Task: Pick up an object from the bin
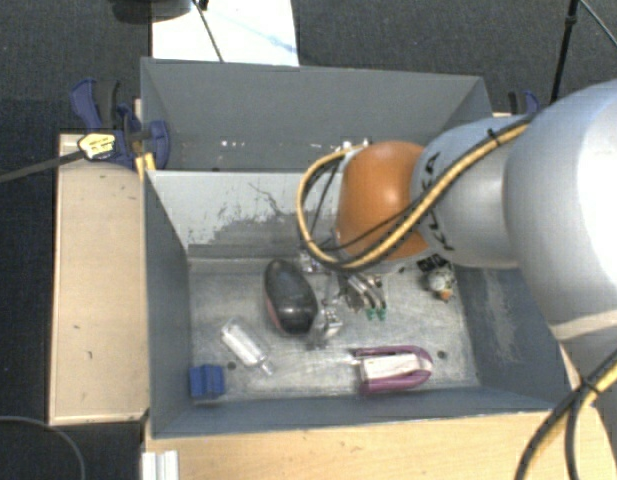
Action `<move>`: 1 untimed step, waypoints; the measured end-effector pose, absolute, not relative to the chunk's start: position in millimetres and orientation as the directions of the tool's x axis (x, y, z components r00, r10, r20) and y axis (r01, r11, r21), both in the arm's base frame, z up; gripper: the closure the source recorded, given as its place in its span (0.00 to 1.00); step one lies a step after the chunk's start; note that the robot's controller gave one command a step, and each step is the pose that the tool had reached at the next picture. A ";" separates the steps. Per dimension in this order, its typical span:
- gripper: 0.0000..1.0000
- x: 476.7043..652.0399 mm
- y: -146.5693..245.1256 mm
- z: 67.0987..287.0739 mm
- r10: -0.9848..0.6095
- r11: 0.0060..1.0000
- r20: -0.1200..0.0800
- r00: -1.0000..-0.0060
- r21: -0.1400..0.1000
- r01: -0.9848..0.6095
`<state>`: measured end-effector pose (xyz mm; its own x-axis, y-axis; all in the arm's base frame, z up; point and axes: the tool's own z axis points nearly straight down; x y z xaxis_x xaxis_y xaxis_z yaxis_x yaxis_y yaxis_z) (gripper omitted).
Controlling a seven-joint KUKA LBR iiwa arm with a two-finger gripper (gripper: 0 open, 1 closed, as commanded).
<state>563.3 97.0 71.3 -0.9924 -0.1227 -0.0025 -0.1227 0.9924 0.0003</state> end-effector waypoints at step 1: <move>0.00 582.2 143.4 68.8 0.116 0.993 0.018 -0.993 -0.006 0.116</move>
Offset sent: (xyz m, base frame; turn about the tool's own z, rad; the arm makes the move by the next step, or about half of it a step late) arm 0.0225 0.0470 -0.0013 0.2402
